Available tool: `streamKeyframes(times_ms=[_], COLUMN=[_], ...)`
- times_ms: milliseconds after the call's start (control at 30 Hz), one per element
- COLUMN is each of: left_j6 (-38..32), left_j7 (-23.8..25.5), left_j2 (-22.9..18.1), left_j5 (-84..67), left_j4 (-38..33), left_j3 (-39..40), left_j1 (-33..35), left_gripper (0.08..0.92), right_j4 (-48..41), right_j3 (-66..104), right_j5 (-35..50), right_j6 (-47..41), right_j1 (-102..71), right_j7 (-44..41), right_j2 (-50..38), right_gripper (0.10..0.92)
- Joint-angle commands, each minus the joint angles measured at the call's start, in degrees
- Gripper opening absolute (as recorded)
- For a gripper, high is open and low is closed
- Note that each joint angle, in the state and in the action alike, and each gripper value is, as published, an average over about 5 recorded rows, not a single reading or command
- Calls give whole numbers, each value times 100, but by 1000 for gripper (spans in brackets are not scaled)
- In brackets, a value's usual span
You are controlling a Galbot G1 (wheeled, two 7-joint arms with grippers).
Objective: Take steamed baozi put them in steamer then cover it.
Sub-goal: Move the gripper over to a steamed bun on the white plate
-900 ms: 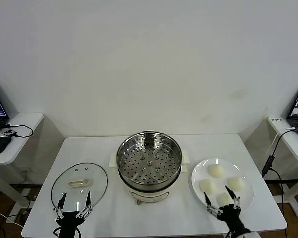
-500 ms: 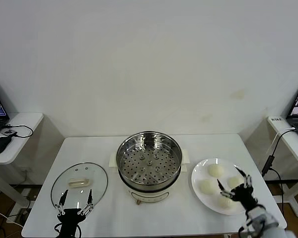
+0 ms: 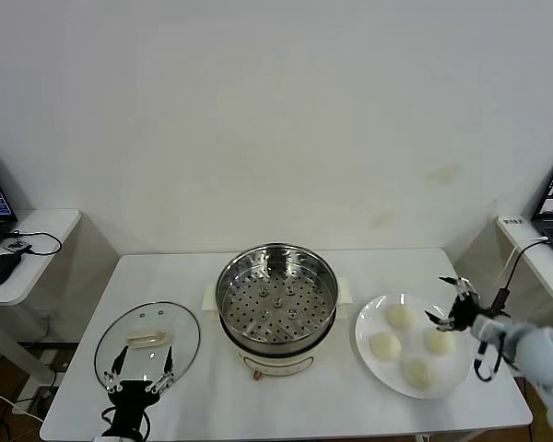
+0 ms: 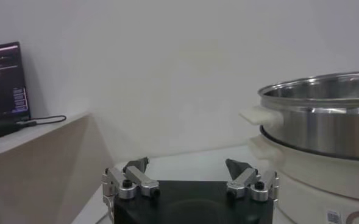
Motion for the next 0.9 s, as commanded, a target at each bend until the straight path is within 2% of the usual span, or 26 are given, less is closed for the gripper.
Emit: streamKeyframes(times_ms=[33, 233, 400, 900], left_j6=[58, 99, 117, 118], left_j7=[11, -4, -13, -10], left_j2=[14, 20, 13, 51], left_j5=[26, -4, -32, -99], left_j4=[-1, 26, 38, 77], left_j3=[-20, -80, -121, -274], left_j1=[-20, -60, -72, -79], left_gripper=[823, 823, 823, 823], right_j4=[-847, -1196, -1613, -2458], right_j3=[-2088, -3780, -4604, -5240], right_j5=[50, 244, 218, -15], right_j6=[139, 368, 508, 483], right_j1=[2023, 3325, 3999, 4346], right_j7=[-1060, -1574, -1643, -1425], right_j2=[-895, -807, -513, 620], right_gripper=[823, 823, 823, 823])
